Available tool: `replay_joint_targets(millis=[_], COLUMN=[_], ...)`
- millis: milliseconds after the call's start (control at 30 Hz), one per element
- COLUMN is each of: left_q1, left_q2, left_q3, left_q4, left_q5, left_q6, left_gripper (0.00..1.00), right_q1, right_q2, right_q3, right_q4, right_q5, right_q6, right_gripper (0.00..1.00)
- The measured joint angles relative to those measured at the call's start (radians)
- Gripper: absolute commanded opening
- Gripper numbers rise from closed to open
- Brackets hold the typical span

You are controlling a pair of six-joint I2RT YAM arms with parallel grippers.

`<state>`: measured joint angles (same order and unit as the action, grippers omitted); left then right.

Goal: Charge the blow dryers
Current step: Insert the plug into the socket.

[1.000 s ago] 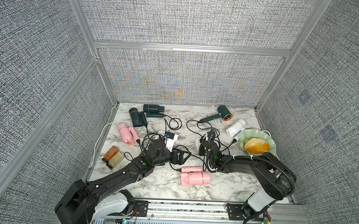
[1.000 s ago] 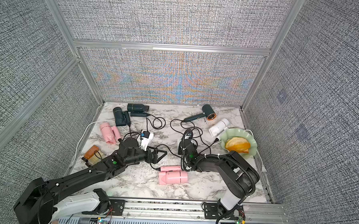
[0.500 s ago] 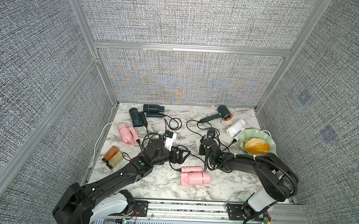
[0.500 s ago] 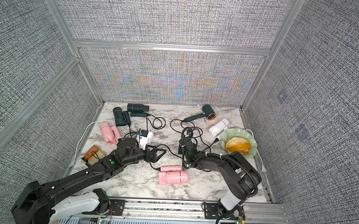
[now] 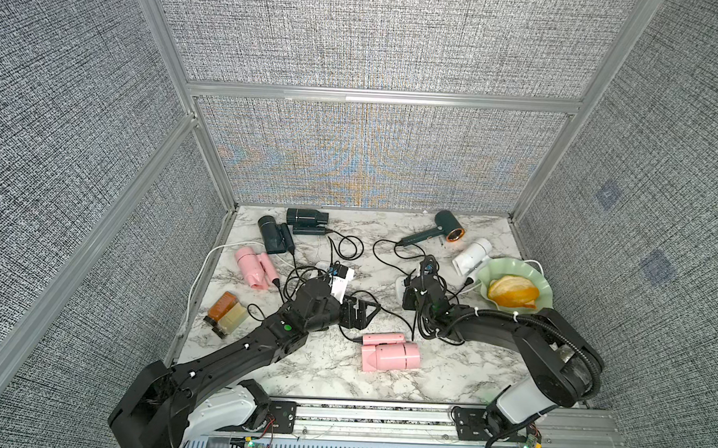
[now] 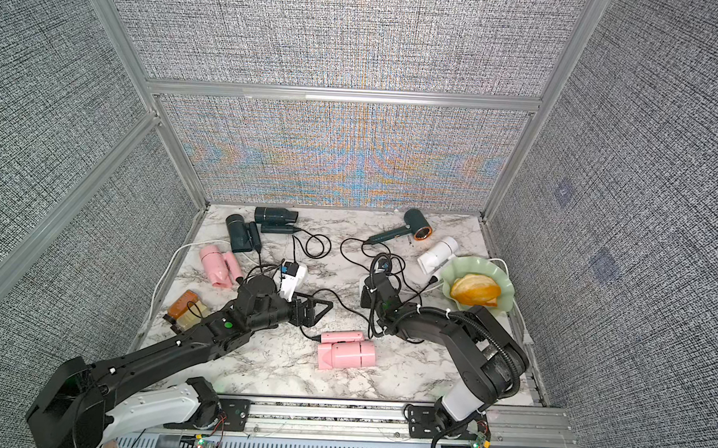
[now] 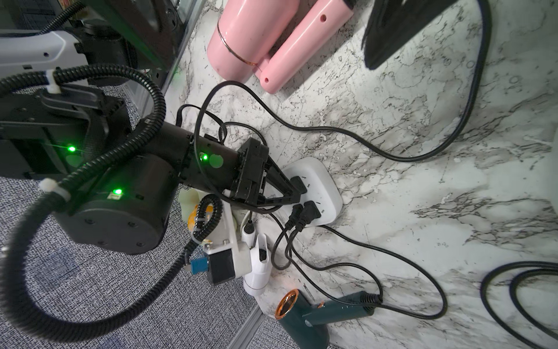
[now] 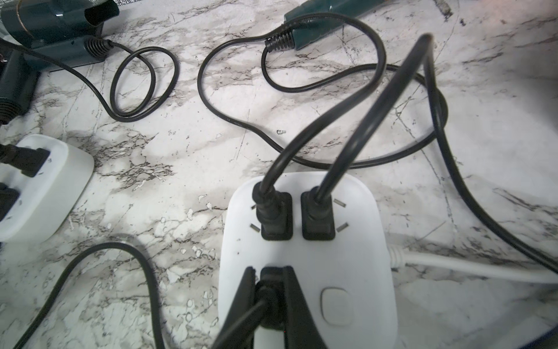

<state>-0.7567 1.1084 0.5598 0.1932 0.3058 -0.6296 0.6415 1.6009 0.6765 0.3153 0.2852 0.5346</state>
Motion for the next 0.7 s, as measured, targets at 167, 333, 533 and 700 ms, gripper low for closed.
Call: replay_joint_targets(millis=[167,333,533,700], left_q1=[0.000,0.003,0.010,0.022], left_q2=[-0.017,-0.037,-0.040,-0.041], left_q3=[0.006,0.014,0.046,0.058], left_q4=[-0.019,-0.054,-0.095,-0.124], left_q5=[-0.019,-0.045,-0.063,-0.068], left_q6=[0.007,0.028,0.037,0.044], left_gripper=[0.99,0.99,0.99,0.99], right_q1=[0.000,0.000,0.000,0.003], right_q2=[0.016,0.022,0.014,-0.022], right_q3=[0.039,0.051,0.061,0.045], right_q4=[-0.053,-0.071,-0.100,-0.200], right_q5=[0.017,0.022,0.025,0.009], right_q6=[0.001,0.002,-0.001,-0.040], right_gripper=[0.04,0.08,0.22,0.38])
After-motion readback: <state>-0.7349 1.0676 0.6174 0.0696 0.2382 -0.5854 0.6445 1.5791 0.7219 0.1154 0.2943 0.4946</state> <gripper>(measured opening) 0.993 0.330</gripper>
